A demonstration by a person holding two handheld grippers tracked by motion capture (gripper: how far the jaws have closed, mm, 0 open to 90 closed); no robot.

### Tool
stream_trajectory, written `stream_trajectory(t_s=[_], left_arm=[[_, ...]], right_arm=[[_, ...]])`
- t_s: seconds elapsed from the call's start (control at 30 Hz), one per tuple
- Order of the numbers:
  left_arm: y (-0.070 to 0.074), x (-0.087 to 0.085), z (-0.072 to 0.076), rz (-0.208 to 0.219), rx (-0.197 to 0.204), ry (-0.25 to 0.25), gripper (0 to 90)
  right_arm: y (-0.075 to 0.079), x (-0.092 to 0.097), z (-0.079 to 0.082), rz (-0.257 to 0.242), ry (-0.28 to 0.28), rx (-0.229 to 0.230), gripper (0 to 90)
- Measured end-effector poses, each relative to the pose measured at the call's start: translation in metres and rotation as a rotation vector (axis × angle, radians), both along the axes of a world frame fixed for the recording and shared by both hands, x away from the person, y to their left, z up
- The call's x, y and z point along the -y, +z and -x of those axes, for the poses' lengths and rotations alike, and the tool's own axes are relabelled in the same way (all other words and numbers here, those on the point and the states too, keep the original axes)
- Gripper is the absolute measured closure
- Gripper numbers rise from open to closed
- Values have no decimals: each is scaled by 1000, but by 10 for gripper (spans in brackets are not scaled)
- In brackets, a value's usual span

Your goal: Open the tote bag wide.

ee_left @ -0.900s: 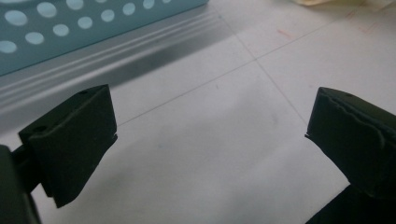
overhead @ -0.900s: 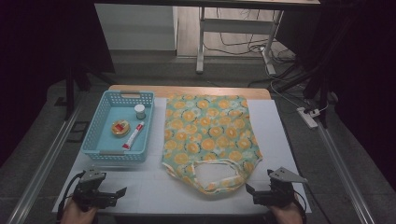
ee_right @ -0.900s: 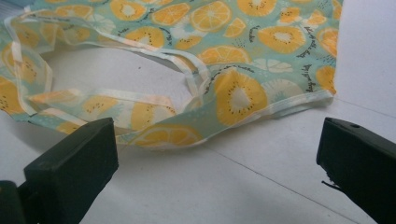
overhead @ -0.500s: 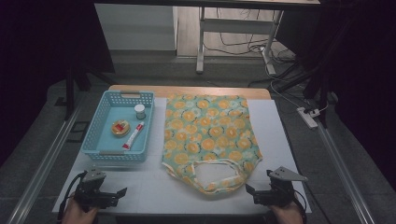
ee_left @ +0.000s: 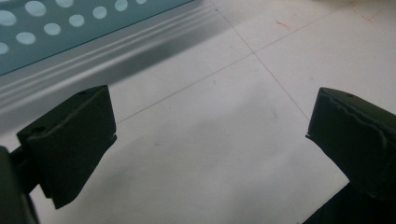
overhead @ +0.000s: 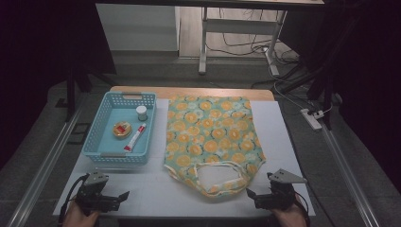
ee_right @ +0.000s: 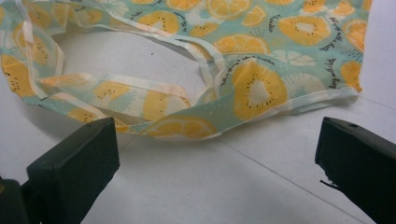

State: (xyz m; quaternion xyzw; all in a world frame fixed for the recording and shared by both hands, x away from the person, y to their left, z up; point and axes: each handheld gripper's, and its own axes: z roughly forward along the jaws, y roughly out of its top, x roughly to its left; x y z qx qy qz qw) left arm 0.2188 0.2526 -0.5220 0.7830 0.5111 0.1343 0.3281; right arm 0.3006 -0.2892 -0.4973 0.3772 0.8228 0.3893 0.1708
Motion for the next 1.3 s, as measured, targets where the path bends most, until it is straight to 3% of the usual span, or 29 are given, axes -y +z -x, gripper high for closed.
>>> stream_trajectory(t_s=[0.17, 0.6, 0.97, 1.3], left_arm=[[0, -3, 0, 28, 0, 5, 18], [0, -2, -1, 23, -3, 2, 25], [0, -2, -1, 22, -4, -5, 22], [0, -5, -2, 50, -11, -6, 14]], right_arm=[[2, -2, 1, 0, 18, -9, 0], [8, -15, 1, 33, 86, 1, 0], [13, -31, -4, 47, 143, -25, 0], [17, -44, -8, 41, 186, -47, 0]])
